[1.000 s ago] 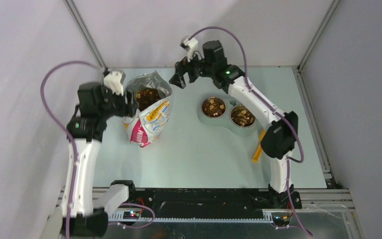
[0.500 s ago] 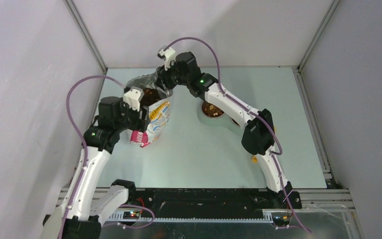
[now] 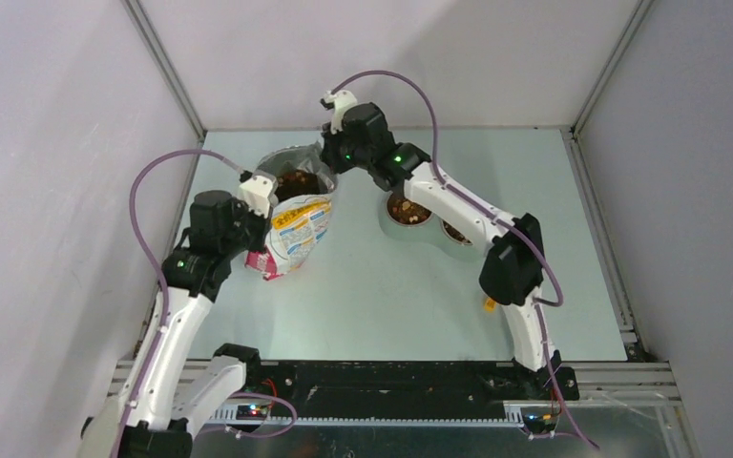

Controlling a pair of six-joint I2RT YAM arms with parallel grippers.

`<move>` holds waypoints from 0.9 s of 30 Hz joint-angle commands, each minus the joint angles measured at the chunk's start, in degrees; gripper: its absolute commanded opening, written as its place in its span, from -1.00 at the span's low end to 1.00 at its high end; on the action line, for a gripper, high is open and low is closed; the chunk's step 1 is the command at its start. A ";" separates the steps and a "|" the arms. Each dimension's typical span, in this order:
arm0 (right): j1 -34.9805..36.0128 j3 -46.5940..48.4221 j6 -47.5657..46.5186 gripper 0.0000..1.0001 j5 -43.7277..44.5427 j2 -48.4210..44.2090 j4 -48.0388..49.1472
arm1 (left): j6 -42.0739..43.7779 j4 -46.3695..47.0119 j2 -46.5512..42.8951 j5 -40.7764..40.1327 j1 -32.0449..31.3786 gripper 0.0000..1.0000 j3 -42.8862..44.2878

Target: Serve the pet food

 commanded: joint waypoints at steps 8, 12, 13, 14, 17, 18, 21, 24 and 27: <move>2.93 -16.27 10.81 -1.00 2.62 -25.12 -8.41 | 10.28 6.69 -14.42 -0.46 1.27 -1.00 1.77; 5.95 -26.10 13.19 -1.00 -2.98 -32.34 -8.51 | 9.45 7.41 -14.73 0.76 2.16 -1.00 -0.59; 6.67 -28.90 12.86 -1.00 -3.96 -34.07 -8.04 | 8.97 7.98 -14.27 1.11 2.51 -1.00 -1.36; 6.69 -29.67 11.14 -1.00 -7.38 -34.58 -6.57 | 8.22 8.52 -14.02 1.83 3.14 -1.00 -1.74; 2.82 -28.13 4.50 -0.61 -19.65 -34.37 -4.38 | 7.97 11.12 -12.96 3.16 4.20 -1.00 -2.88; 1.34 -27.79 3.06 -0.53 -27.02 -34.38 -3.31 | 7.92 11.19 -12.66 4.19 4.78 -1.00 -2.63; -7.44 -27.40 -0.68 -0.08 -41.50 -35.10 -1.28 | 7.95 10.02 -11.50 7.22 6.52 -1.00 -0.31; -12.82 -26.42 -17.75 0.41 -53.43 -34.80 -8.24 | 9.24 9.23 -10.62 10.07 9.08 -1.00 1.42; -14.60 -21.00 -43.73 0.54 -54.21 -31.19 -25.67 | 10.74 7.96 -8.71 15.56 12.08 -1.00 3.25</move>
